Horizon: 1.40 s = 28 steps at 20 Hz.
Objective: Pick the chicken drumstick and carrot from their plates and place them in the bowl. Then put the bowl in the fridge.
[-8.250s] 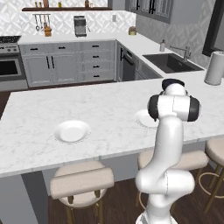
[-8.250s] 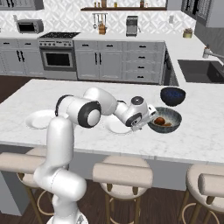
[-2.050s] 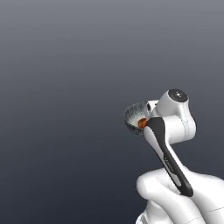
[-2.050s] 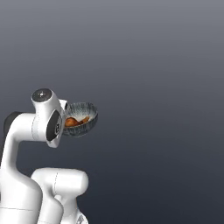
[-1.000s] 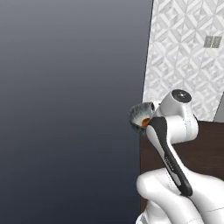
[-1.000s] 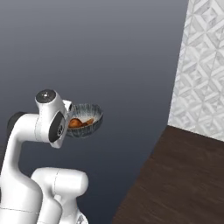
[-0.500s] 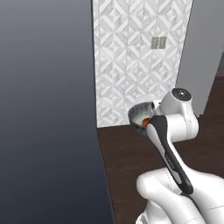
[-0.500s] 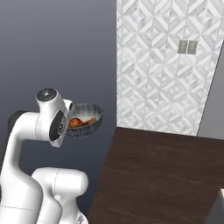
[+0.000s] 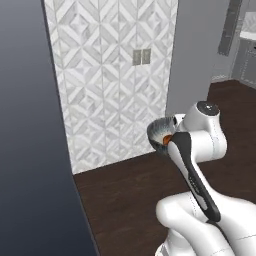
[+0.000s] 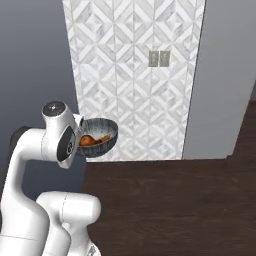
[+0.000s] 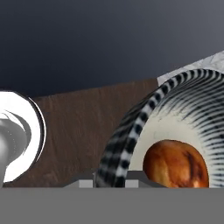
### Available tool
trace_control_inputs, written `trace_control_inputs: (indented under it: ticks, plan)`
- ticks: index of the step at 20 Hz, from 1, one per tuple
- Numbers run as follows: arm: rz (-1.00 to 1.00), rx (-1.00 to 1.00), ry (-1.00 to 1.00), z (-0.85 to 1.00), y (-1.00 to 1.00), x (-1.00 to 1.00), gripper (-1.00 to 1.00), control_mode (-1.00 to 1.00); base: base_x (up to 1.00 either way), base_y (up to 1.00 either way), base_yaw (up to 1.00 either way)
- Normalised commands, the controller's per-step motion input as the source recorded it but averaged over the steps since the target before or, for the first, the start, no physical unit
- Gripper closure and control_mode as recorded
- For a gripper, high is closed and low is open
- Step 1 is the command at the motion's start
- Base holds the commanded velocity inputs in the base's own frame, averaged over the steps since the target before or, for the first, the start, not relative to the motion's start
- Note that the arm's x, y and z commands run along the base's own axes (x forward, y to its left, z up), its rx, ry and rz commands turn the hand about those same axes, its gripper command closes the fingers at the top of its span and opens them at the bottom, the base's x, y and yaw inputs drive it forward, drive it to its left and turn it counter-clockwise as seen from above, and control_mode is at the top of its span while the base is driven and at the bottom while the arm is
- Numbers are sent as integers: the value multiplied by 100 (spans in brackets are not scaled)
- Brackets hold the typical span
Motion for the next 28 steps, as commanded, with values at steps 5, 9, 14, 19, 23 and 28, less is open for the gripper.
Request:
trace_control_inputs:
  ticks: [5,9,14,19,23,28]
  plan:
    - [0,0,0,0,0,0,100,100,81,-51,-51]
    - [0,0,0,0,0,0,100,100,80,-51,-52]
    - [0,0,0,0,0,0,100,100,90,-48,-48]
    - [0,0,0,0,0,0,100,100,100,-34,-31]
    - [0,0,0,0,0,0,100,100,100,2,-27]
    - [0,0,0,0,0,0,100,100,100,61,-22]
